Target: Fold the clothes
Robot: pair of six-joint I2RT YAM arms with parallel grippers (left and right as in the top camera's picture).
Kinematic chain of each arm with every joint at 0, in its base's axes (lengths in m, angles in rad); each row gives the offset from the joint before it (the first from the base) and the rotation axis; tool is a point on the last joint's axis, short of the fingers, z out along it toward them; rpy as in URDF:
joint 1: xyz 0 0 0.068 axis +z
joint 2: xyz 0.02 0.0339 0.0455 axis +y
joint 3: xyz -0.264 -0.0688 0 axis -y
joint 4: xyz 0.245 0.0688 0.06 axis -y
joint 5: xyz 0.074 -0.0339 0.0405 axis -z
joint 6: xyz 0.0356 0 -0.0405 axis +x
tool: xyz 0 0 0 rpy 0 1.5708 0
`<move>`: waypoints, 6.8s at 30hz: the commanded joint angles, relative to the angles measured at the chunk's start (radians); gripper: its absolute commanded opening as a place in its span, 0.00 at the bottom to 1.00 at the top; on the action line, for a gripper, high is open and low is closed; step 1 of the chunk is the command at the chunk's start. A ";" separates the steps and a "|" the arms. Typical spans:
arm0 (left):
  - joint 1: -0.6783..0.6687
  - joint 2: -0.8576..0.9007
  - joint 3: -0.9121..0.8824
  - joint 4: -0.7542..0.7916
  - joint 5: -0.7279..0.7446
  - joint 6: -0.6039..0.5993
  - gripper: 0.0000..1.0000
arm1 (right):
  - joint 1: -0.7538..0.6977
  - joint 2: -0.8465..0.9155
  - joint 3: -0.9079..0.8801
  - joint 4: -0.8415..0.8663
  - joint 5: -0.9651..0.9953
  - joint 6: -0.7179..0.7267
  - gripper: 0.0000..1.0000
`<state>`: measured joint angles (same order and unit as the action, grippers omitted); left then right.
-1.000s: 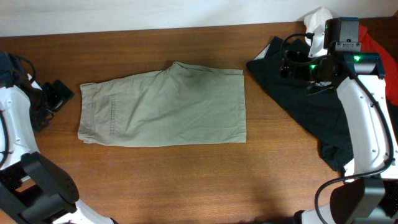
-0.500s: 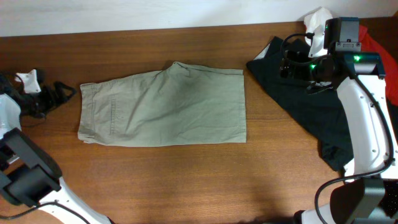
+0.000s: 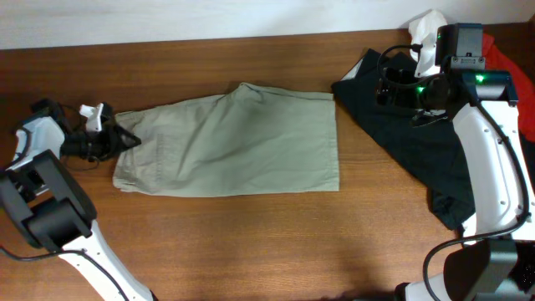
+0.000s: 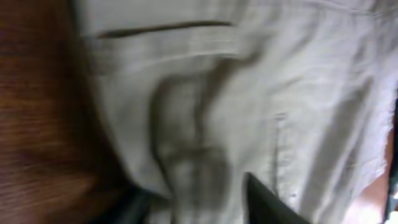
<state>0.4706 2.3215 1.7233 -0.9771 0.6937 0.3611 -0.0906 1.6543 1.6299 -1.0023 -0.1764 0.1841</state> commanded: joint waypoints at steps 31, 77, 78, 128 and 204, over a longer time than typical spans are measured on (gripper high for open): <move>-0.382 -0.180 0.847 -0.602 -0.486 -0.306 0.00 | 0.005 -0.009 0.003 0.000 0.008 0.000 0.99; -0.791 -0.042 0.072 -0.345 -0.418 -0.290 0.03 | 0.005 -0.009 0.003 0.004 0.005 0.000 0.99; -0.796 -0.042 0.035 -0.327 -0.372 -0.290 0.01 | 0.005 -0.009 0.003 0.004 0.005 -0.001 0.99; -0.971 0.154 0.148 -0.442 -0.245 -0.300 0.00 | 0.005 -0.009 0.003 0.004 0.005 -0.001 0.99; 0.114 0.026 -0.041 0.509 -0.442 -1.283 0.20 | 0.005 -0.009 0.003 0.004 0.005 0.000 0.99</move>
<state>0.6041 2.3116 1.7100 -0.5201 0.3130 -0.9649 -0.0906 1.6543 1.6299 -0.9985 -0.1768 0.1841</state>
